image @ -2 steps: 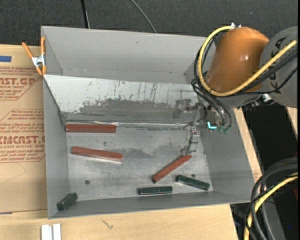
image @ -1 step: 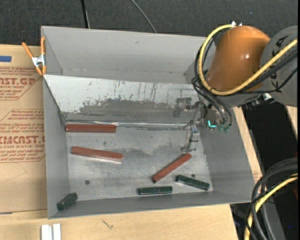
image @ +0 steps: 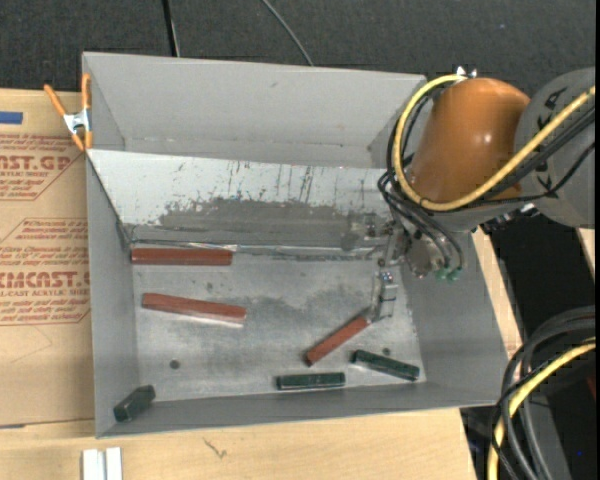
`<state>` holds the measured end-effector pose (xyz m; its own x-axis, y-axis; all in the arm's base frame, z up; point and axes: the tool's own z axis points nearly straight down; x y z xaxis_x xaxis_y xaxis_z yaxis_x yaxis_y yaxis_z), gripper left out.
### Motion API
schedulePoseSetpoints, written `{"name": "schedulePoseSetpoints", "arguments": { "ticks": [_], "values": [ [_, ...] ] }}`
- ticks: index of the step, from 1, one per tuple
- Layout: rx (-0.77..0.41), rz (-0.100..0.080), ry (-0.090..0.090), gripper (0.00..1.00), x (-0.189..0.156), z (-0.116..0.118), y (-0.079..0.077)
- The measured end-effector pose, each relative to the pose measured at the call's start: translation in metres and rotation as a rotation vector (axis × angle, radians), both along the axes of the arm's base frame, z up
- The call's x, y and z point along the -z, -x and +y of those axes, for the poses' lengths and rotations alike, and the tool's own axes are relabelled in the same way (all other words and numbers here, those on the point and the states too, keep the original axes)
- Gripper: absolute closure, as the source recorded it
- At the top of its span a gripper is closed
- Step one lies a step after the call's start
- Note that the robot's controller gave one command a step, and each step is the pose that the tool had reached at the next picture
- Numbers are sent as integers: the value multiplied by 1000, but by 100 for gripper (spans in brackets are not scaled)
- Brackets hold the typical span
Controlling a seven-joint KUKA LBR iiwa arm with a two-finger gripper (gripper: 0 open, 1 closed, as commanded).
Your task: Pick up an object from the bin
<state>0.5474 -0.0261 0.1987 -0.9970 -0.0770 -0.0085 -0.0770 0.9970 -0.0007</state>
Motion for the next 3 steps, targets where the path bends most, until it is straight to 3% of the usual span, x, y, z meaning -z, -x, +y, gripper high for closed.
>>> {"name": "schedulePoseSetpoints", "arguments": {
  "ticks": [1, 2, 3],
  "values": [
    [-121, 9, 0, 100, 127, 5, 25],
    [-121, 9, 0, 100, 127, 5, 25],
    [-112, 7, 0, 0, 129, -36, 51]
  ]
}}
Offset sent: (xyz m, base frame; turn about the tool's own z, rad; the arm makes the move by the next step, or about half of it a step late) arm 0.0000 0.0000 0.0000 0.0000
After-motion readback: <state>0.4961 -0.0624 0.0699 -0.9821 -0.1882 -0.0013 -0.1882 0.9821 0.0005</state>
